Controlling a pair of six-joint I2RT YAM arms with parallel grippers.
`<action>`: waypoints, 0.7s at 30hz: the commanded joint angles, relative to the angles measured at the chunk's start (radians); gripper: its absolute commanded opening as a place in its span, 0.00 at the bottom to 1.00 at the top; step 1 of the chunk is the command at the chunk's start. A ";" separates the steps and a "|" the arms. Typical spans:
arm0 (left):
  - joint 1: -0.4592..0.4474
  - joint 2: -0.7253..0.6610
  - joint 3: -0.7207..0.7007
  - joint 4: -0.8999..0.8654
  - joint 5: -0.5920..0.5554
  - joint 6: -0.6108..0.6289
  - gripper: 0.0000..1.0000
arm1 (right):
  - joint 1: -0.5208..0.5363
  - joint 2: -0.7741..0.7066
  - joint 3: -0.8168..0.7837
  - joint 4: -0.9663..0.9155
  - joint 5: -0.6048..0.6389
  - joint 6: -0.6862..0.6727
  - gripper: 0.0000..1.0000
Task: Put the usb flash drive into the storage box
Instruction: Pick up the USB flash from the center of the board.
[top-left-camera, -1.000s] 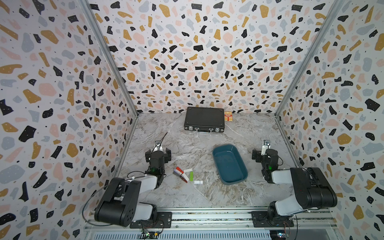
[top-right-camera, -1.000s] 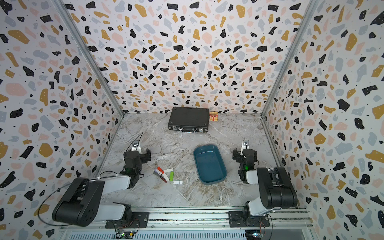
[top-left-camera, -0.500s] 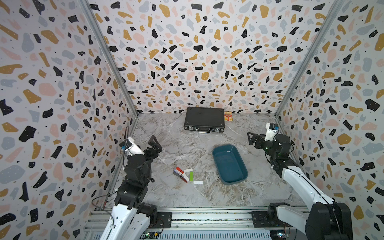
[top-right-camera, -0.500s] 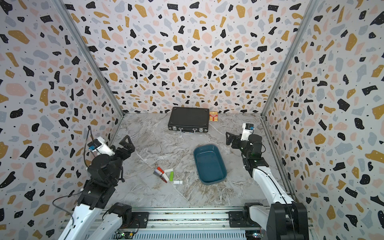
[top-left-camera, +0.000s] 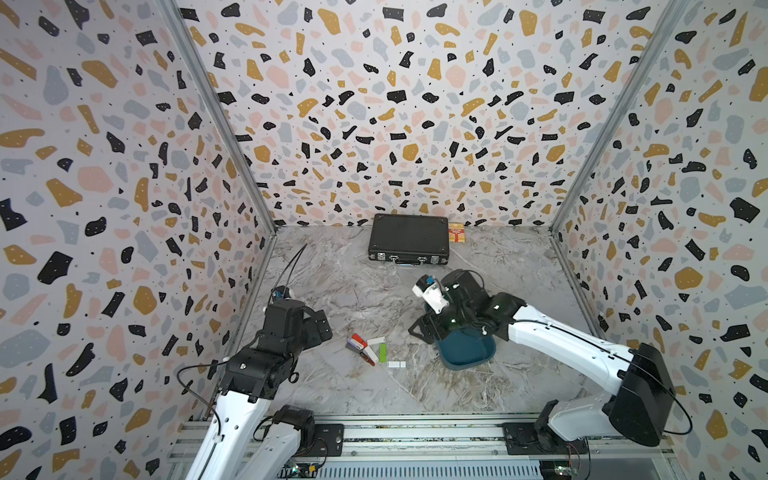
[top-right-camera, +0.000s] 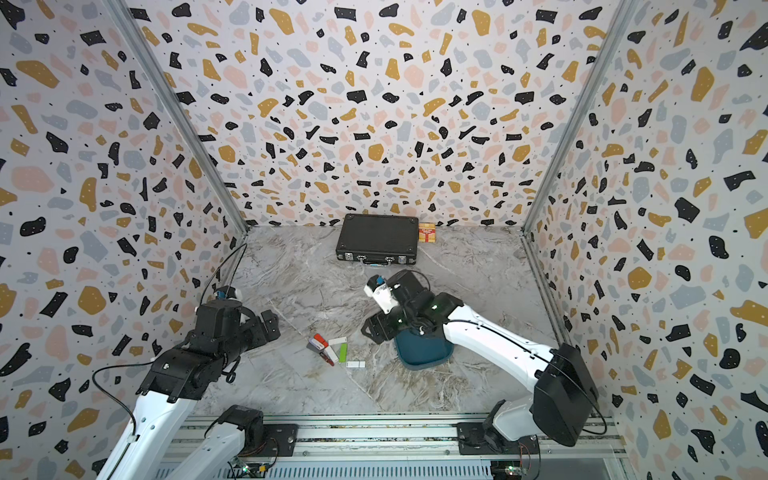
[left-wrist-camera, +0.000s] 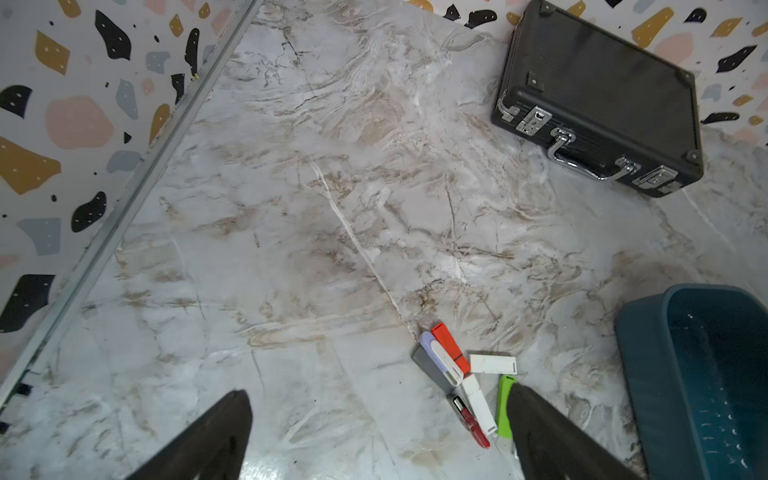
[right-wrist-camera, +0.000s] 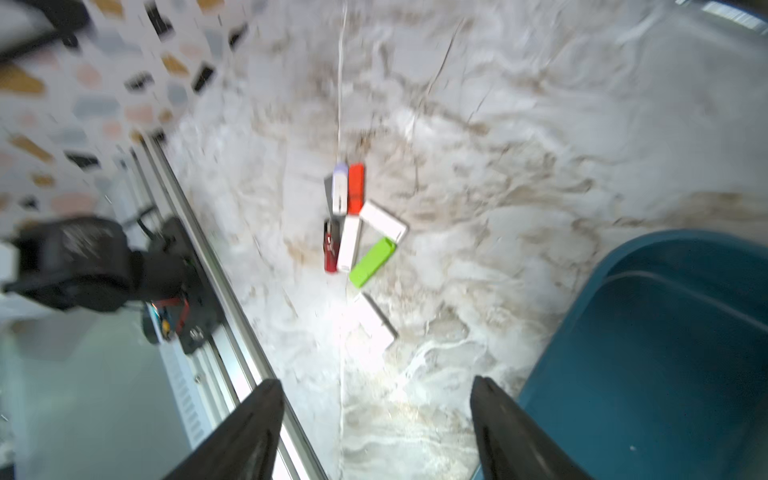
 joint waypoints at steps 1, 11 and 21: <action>0.005 -0.005 0.035 -0.036 -0.036 0.081 1.00 | 0.092 0.055 0.014 -0.171 0.082 -0.161 0.73; 0.003 -0.013 0.002 0.005 -0.003 0.080 1.00 | 0.250 0.242 0.068 -0.130 0.250 -0.459 0.69; 0.003 -0.010 0.003 -0.004 -0.033 0.068 0.99 | 0.276 0.388 0.161 -0.100 0.328 -0.551 0.67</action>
